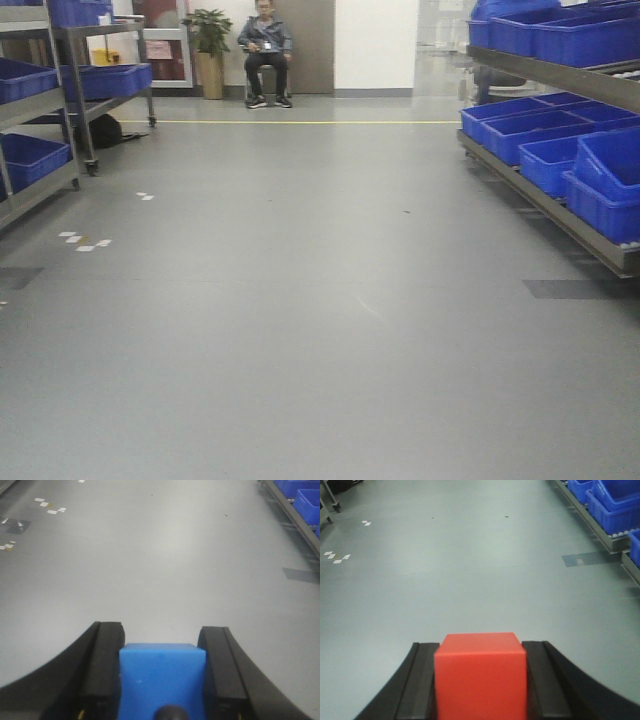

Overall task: Sort and place red and blue blocks on shelf
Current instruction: 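Drive the base down the aisle toward the far shelf rack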

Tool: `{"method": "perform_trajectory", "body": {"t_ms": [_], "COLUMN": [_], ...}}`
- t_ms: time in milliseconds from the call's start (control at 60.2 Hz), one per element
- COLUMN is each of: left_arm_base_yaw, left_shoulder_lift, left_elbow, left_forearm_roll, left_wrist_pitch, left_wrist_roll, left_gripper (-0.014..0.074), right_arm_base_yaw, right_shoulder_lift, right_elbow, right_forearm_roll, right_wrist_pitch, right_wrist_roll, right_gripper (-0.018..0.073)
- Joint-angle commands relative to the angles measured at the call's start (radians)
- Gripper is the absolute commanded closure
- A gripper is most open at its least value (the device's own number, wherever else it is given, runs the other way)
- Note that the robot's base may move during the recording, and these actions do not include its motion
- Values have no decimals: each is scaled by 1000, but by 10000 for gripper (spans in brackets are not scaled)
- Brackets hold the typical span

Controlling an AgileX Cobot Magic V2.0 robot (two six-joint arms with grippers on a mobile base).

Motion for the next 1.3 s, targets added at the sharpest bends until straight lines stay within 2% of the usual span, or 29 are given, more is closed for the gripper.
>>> {"method": "perform_trajectory", "body": {"t_ms": [0, 1279], "left_arm_base_yaw": [-1, -1], "left_shoulder_lift": [-4, -4], "left_elbow": [-31, -31], "left_forearm_roll": [3, 3], "left_wrist_pitch": [-84, -84], "left_wrist_roll": [-9, -9], "left_gripper": [470, 470], "right_arm_base_yaw": [-1, -1], "right_shoulder_lift": [-9, -9], "right_elbow": [-30, -30], "right_forearm_roll": [-12, -12], "right_wrist_pitch": [-84, -83], "right_wrist_roll": [-4, -4], "right_gripper": [497, 497]}}
